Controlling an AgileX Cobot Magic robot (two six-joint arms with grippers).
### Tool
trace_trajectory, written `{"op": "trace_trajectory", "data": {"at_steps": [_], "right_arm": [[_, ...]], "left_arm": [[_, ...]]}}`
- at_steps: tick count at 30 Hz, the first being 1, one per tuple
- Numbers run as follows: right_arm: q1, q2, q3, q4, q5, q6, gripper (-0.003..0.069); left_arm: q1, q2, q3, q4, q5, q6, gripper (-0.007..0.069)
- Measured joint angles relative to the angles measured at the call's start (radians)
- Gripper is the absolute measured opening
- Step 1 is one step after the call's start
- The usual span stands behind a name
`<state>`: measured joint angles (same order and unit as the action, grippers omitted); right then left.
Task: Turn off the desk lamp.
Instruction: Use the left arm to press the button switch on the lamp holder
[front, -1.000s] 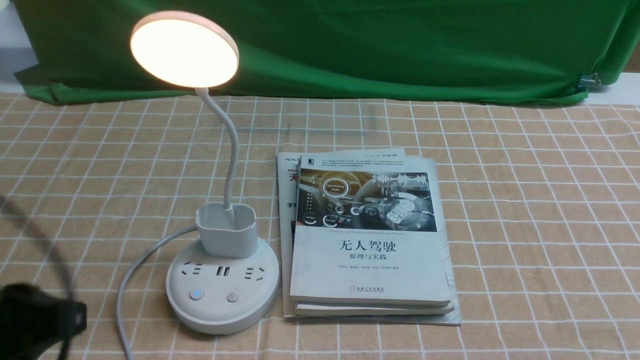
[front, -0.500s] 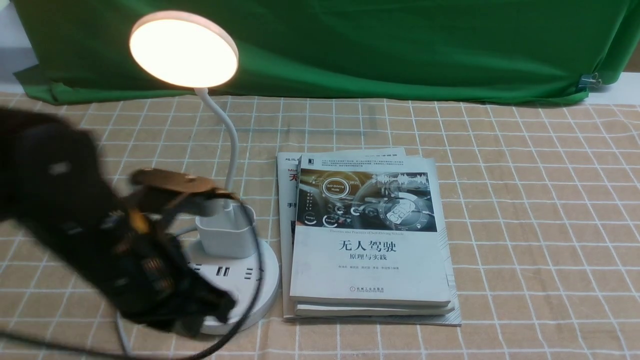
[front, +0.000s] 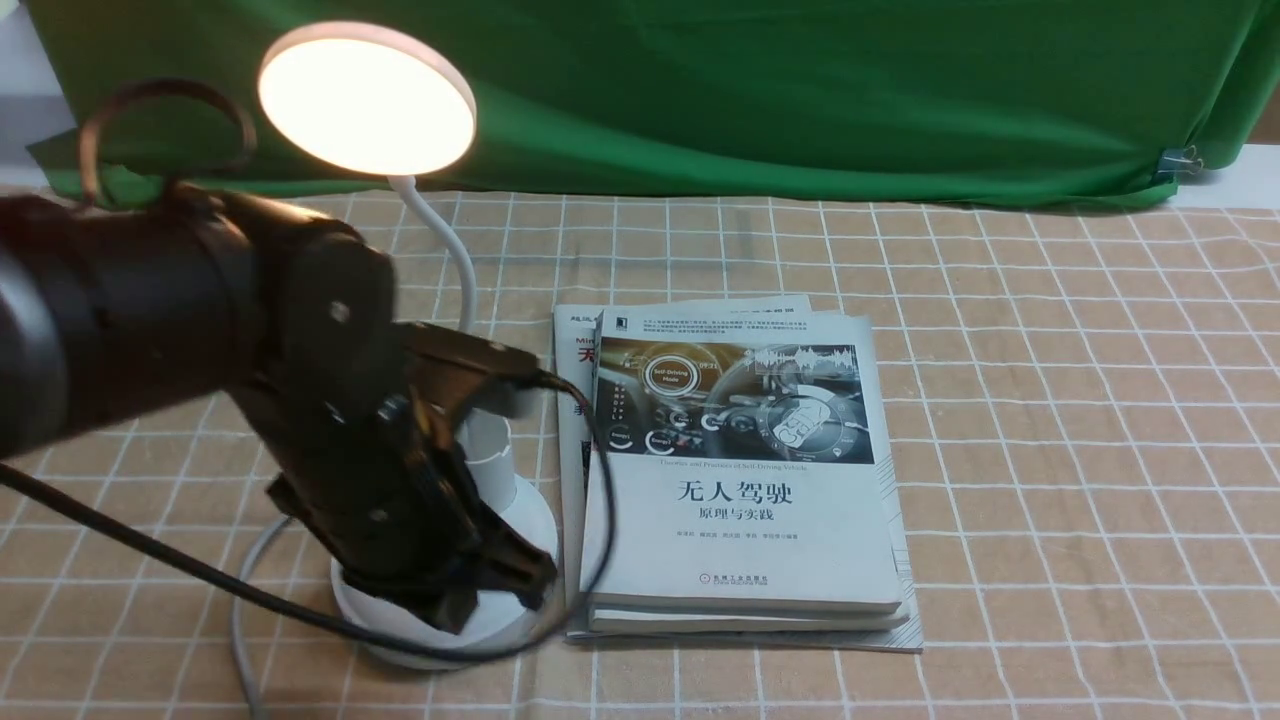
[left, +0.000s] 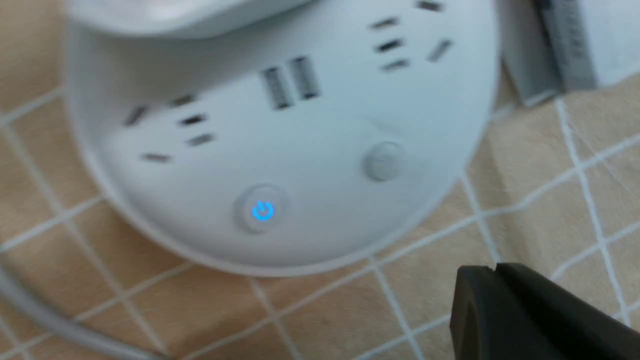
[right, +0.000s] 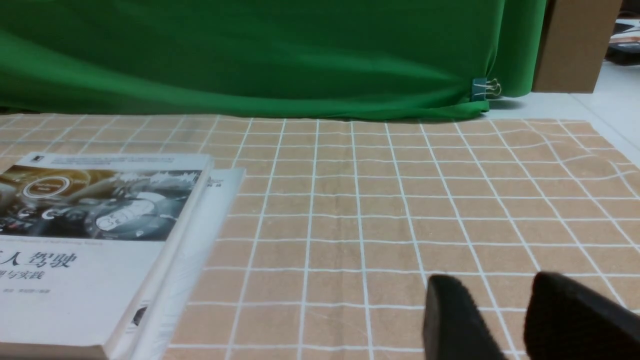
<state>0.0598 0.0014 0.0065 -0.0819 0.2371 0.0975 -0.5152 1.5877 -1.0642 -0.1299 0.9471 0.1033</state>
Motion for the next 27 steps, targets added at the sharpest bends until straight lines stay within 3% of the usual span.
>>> {"op": "trace_trajectory", "data": {"at_steps": [4, 27], "right_arm": [[0.0, 0.0, 0.0, 0.0, 0.0, 0.0, 0.0239], [0.0, 0.0, 0.0, 0.0, 0.0, 0.0, 0.0239]], "left_arm": [[-0.022, 0.015, -0.024, 0.0, 0.006, -0.012, 0.0006], [0.062, 0.16, -0.077, 0.034, -0.007, -0.011, 0.0006]]}}
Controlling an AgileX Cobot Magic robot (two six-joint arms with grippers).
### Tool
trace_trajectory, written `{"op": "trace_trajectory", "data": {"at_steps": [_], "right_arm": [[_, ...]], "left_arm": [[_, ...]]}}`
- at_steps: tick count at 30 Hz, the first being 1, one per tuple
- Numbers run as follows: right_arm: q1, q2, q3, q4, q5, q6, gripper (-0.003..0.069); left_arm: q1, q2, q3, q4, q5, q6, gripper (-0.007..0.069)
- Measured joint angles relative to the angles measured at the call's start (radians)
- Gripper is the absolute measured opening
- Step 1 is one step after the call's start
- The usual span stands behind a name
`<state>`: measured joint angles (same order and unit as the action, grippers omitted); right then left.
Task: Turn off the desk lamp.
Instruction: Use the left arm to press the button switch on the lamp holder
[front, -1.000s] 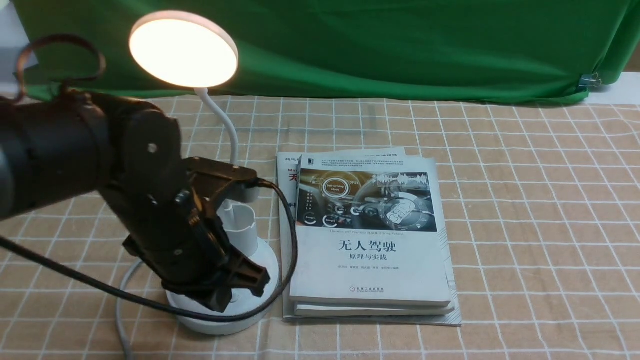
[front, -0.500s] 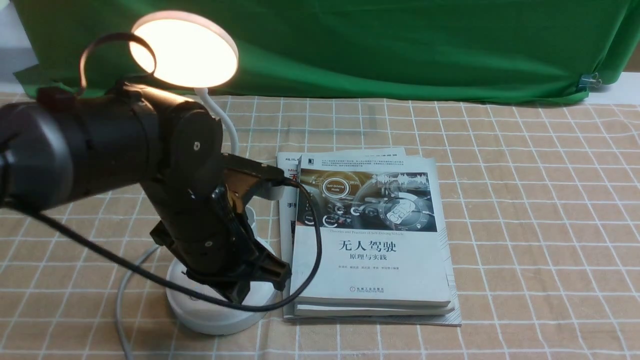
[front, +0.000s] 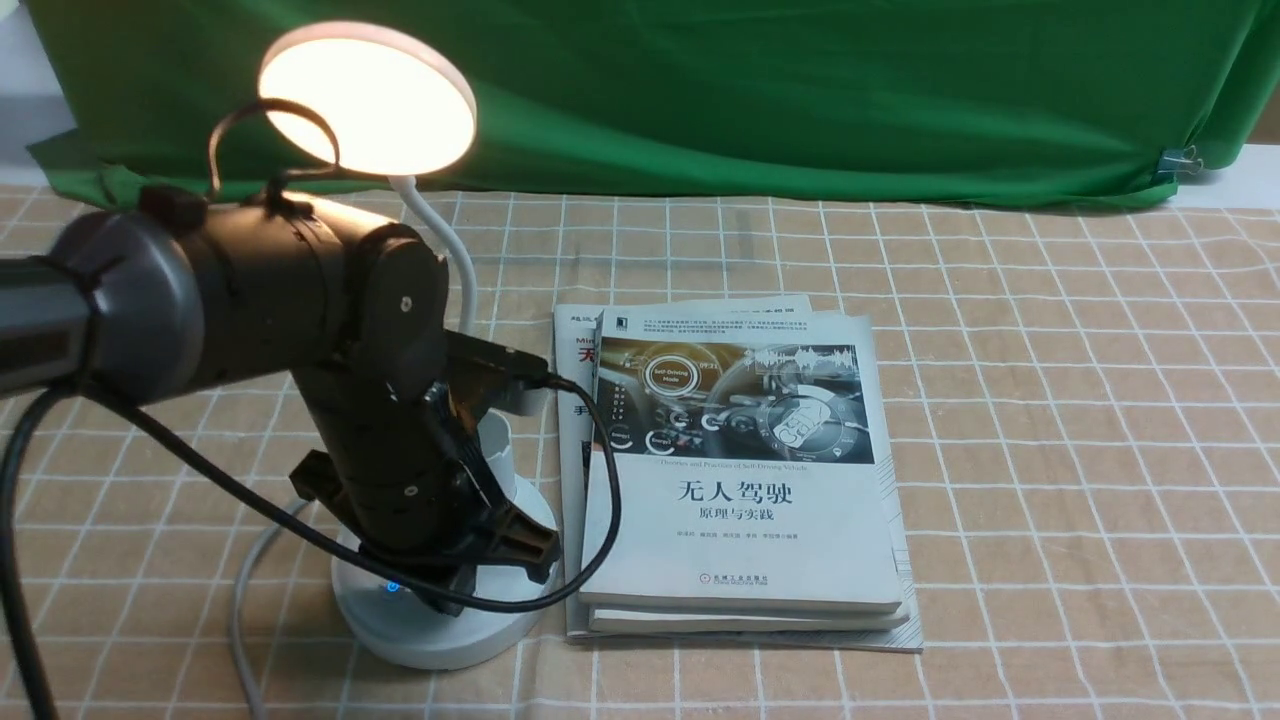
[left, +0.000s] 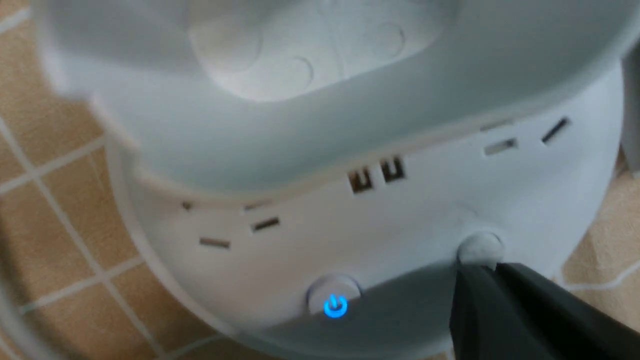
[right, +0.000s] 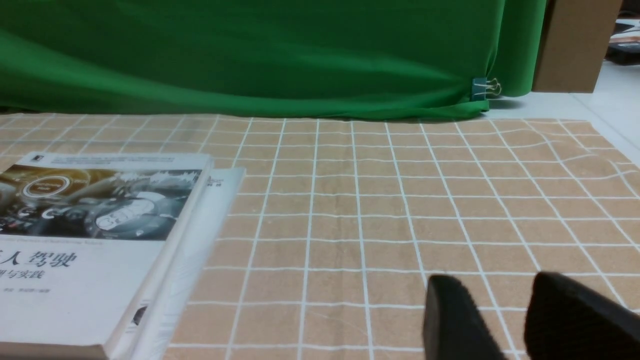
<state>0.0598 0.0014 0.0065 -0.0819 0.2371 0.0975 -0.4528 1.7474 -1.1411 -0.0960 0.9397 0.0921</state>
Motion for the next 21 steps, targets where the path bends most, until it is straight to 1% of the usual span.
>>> {"op": "trace_trajectory", "data": {"at_steps": [21], "right_arm": [[0.0, 0.0, 0.0, 0.0, 0.0, 0.0, 0.0239]], "left_arm": [[0.0, 0.039, -0.018, 0.0, 0.005, 0.001, 0.0006]]}}
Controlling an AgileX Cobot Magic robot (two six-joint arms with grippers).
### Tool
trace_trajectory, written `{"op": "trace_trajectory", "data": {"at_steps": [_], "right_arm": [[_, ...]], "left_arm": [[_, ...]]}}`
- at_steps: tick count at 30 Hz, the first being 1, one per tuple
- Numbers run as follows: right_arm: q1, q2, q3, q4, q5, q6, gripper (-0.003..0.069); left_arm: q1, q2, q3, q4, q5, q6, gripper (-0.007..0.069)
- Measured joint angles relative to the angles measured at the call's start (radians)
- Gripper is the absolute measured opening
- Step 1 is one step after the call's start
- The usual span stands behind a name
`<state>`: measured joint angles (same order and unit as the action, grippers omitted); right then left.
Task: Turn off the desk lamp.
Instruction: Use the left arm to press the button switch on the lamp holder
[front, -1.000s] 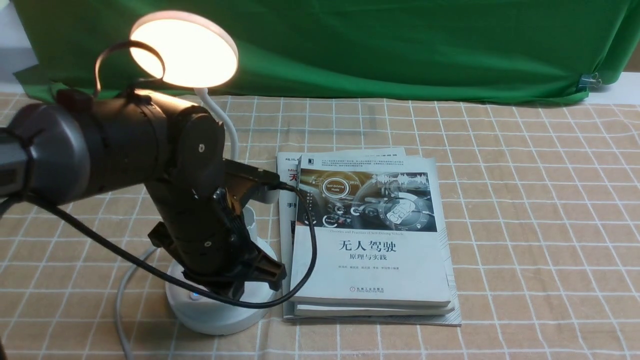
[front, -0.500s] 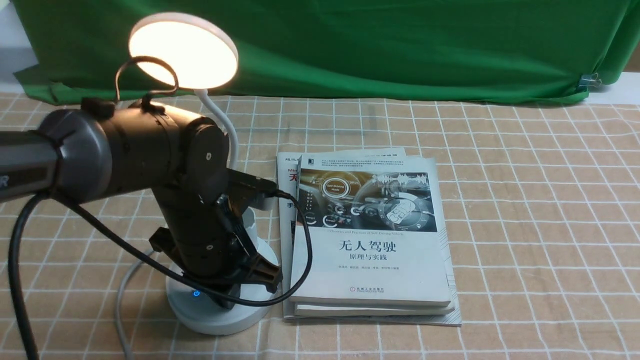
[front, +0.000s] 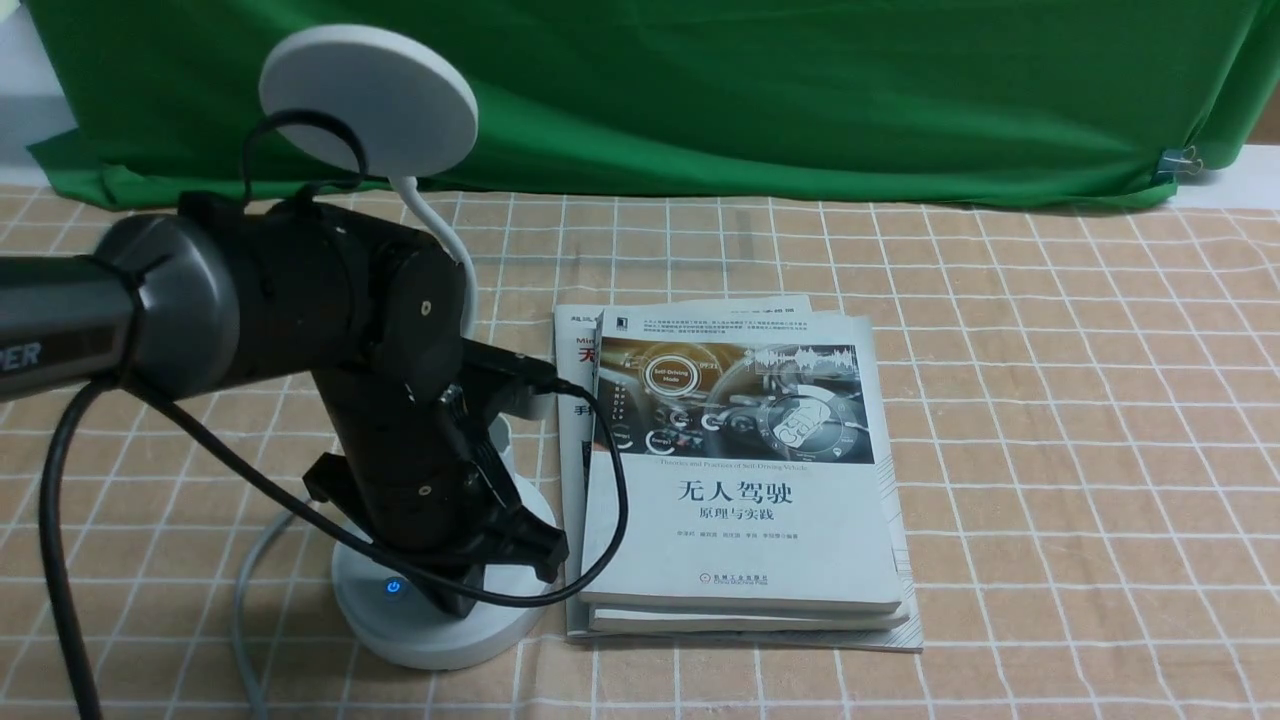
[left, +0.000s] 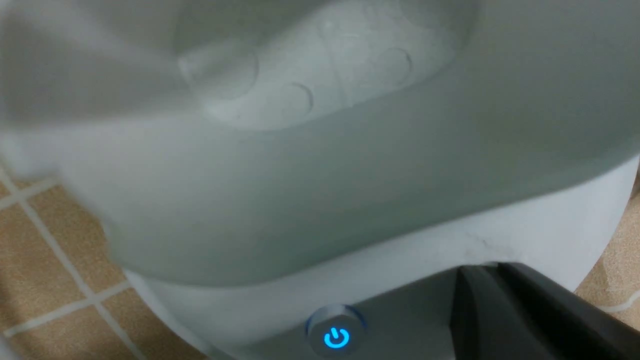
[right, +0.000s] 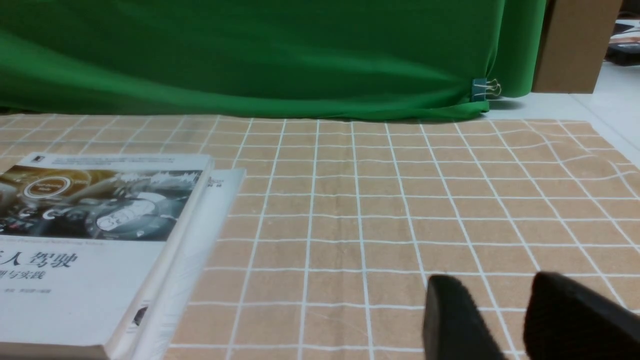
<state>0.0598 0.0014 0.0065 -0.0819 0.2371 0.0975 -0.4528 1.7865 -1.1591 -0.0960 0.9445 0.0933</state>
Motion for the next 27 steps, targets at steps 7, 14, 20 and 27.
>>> {"op": "trace_trajectory", "data": {"at_steps": [7, 14, 20, 27], "right_arm": [[0.0, 0.0, 0.0, 0.0, 0.0, 0.0, 0.0239], [0.0, 0.0, 0.0, 0.0, 0.0, 0.0, 0.0239], [0.0, 0.0, 0.0, 0.0, 0.001, 0.0, 0.0239], [0.0, 0.0, 0.0, 0.0, 0.001, 0.0, 0.0239]], "left_arm": [[0.0, -0.025, 0.005, 0.002, -0.002, 0.0, 0.0006], [0.0, -0.047, 0.007, 0.002, 0.001, -0.001, 0.0006], [0.0, -0.047, 0.009, 0.002, -0.03, -0.001, 0.0006], [0.0, -0.008, 0.008, -0.002, -0.035, -0.001, 0.0006]]}}
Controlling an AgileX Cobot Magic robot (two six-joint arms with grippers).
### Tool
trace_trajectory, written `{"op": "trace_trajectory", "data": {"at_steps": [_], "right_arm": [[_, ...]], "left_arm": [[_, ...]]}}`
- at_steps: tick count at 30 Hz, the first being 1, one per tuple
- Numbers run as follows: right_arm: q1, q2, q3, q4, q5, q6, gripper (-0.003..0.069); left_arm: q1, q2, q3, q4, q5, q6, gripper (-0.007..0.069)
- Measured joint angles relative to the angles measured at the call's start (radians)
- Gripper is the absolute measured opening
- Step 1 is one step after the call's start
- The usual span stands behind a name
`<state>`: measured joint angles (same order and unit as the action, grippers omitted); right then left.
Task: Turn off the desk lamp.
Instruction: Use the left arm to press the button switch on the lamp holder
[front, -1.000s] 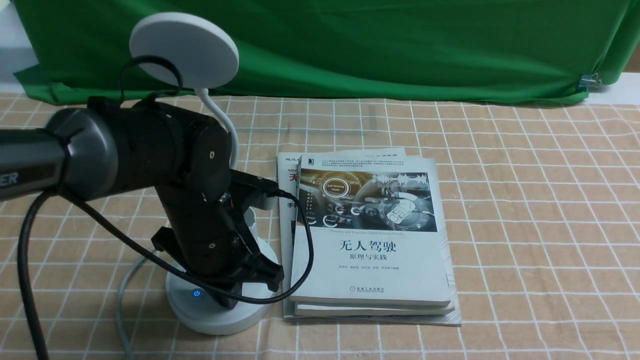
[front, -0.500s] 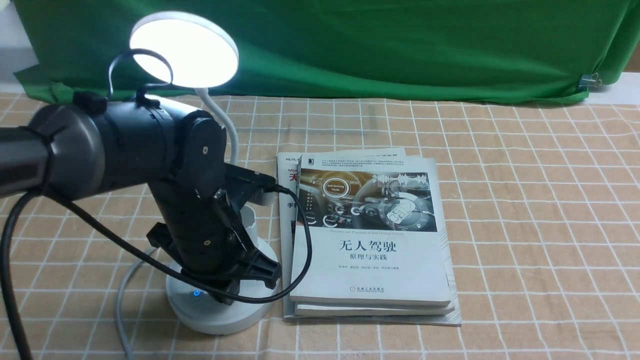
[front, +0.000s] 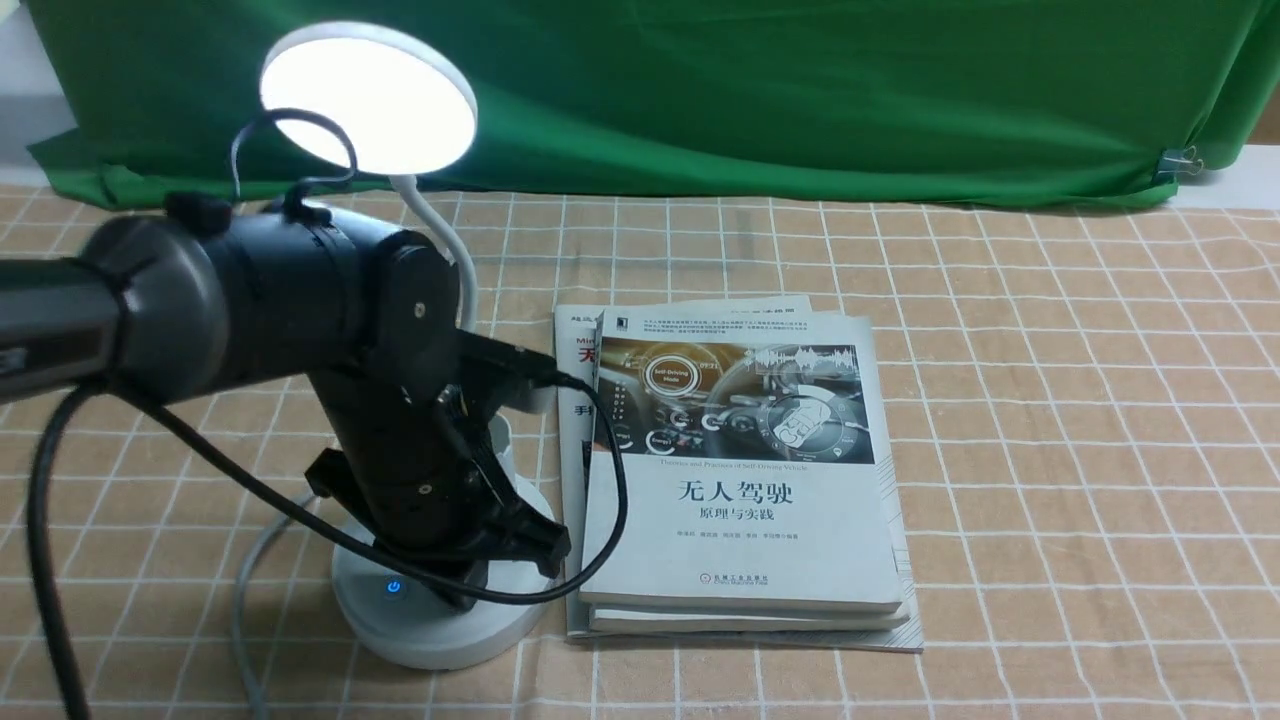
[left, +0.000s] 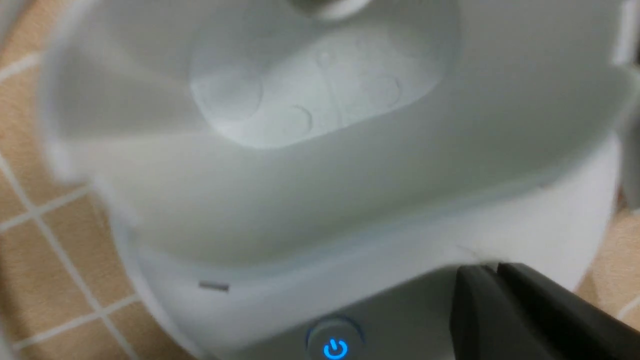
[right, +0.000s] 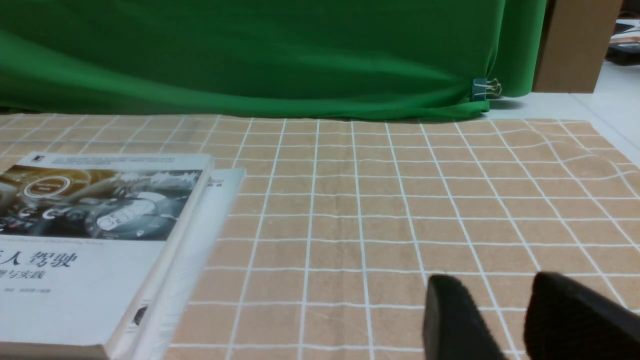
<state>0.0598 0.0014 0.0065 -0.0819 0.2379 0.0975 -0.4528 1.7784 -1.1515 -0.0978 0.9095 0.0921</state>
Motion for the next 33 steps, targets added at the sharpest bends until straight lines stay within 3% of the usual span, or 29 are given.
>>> {"op": "trace_trajectory", "data": {"at_steps": [22, 33], "right_arm": [[0.0, 0.0, 0.0, 0.0, -0.001, 0.0, 0.0239], [0.0, 0.0, 0.0, 0.0, -0.001, 0.0, 0.0239]], "left_arm": [[0.0, -0.091, 0.0, 0.001, 0.006, 0.001, 0.0006], [0.0, 0.001, -0.001, 0.0, 0.006, 0.001, 0.0006]]}}
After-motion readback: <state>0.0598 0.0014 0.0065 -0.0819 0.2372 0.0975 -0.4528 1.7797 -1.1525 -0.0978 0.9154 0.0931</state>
